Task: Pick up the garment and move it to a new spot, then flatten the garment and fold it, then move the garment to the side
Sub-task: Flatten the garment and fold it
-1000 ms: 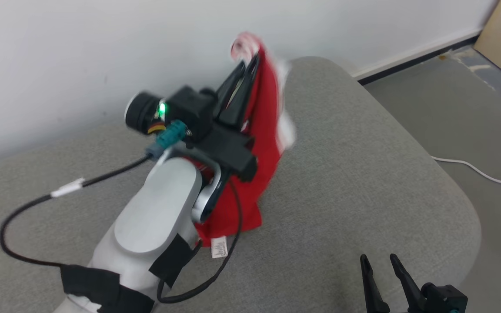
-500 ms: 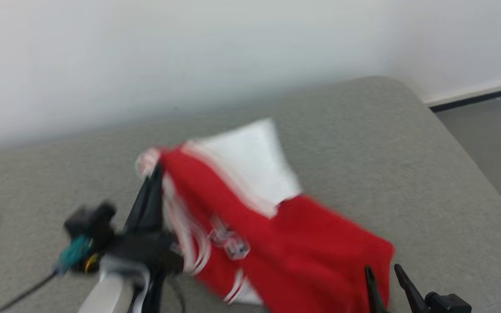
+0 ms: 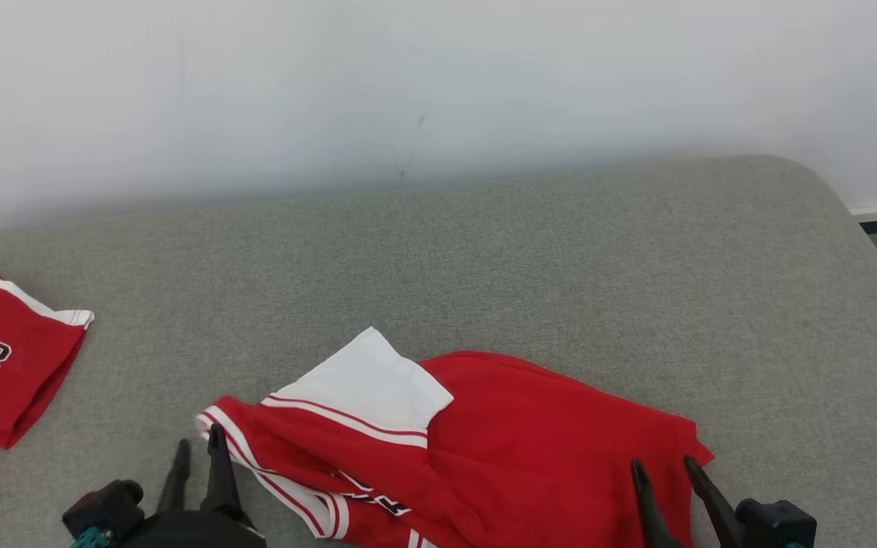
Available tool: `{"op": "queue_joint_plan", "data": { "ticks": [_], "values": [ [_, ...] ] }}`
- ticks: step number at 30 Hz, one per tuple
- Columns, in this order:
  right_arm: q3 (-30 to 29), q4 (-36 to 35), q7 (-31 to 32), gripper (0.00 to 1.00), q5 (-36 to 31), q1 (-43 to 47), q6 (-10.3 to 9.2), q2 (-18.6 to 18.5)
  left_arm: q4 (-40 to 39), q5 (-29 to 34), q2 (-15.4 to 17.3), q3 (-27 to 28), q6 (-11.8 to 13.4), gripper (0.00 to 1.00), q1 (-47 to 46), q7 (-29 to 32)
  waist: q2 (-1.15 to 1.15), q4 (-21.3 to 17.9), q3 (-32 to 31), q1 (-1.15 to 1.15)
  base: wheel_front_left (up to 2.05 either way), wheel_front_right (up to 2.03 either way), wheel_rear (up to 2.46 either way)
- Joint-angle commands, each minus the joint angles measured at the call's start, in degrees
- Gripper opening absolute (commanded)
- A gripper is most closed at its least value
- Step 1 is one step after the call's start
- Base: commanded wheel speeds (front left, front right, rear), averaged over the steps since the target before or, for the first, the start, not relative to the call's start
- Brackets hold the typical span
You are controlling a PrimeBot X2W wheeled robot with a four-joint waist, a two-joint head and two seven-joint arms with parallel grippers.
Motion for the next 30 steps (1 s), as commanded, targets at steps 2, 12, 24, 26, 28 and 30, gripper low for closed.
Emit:
{"op": "queue_joint_plan", "data": {
  "ticks": [2, 12, 24, 26, 28, 30],
  "values": [
    [-0.5, -0.1, 2.5, 1.00, -0.2, 0.0, 0.20, -0.3, -0.7, 2.0, -0.7, 1.8, -0.9, 1.00, 1.7, -0.2, 0.00, 0.3, 0.0, 0.00, 0.00, 0.00, 0.00],
    [-9.2, -4.6, 19.4, 1.00, -1.2, -0.9, 0.20, -0.7, -15.0, 16.7, -1.6, 6.1, -6.9, 1.00, 11.9, -0.2, 0.00, 2.5, -0.1, 0.00, 0.00, 0.00, 0.00],
    [-12.9, -3.9, 29.4, 1.00, 0.1, -2.8, 0.20, 0.4, -25.7, 22.2, 2.8, 2.6, -9.2, 1.00, 18.2, -0.2, 0.00, 7.4, 1.2, 0.00, 0.00, 0.00, 0.00],
    [-13.3, -3.1, 29.5, 1.00, 0.0, -3.3, 0.20, 0.4, -25.7, 21.6, 3.4, 2.5, -9.2, 1.00, 18.1, -0.2, 0.00, 7.9, 1.4, 0.00, 0.00, 0.00, 0.00],
    [-14.3, -2.3, 29.5, 1.00, -0.7, -3.7, 0.20, 0.4, -25.4, 21.2, 3.8, 2.4, -9.3, 1.00, 18.1, -0.2, 0.00, 8.3, 1.5, 0.00, 0.00, 0.00, 0.00],
    [-15.4, -1.4, 29.3, 0.99, -0.8, -4.2, 0.20, 0.4, -25.1, 20.9, 4.1, 2.3, -9.3, 1.00, 18.1, -0.2, 0.00, 8.7, 1.6, 0.00, 0.00, 0.00, 0.00]
  ]
}}
